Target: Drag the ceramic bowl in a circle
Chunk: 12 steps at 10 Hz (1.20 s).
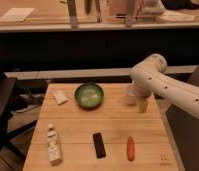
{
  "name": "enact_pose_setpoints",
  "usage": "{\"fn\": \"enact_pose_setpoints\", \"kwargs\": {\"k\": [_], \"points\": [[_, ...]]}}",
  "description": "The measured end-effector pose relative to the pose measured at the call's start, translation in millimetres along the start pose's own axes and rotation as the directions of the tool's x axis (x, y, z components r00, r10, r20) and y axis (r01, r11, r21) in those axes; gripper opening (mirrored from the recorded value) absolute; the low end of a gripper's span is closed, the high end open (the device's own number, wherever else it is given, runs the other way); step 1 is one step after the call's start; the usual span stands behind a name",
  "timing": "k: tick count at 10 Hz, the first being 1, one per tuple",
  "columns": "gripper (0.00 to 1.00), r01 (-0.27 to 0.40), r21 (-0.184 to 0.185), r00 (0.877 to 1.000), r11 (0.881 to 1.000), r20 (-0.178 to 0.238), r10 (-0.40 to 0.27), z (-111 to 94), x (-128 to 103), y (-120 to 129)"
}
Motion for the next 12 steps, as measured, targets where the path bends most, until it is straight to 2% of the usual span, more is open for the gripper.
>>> {"fn": "enact_pose_setpoints", "kwargs": {"k": [6,12], "points": [[0.80,0.117,0.053,0.993,0.992,-0.007,-0.116,4,-34,-39],[0.80,0.203,0.100,0.979,0.974,-0.003,-0.204,11,-55,-67]]}}
